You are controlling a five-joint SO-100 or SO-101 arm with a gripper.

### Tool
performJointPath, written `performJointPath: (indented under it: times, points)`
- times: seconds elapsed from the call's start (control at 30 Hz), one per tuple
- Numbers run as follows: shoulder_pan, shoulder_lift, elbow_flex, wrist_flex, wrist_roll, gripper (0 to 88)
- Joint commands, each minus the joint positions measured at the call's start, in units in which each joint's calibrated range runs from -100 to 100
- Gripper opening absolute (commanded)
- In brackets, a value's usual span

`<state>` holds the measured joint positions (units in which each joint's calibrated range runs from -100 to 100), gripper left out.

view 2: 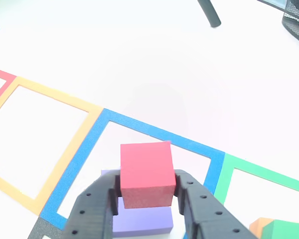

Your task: Tower of hanoi

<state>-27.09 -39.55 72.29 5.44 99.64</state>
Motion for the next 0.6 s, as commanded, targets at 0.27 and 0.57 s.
performJointPath:
  times: [0.27,0.57]
  points:
    - [-3.0,24.3,1.6,-33.6,0.4,1.0]
    - [-3.6,33.5,0.4,-40.7,0.4,1.0]
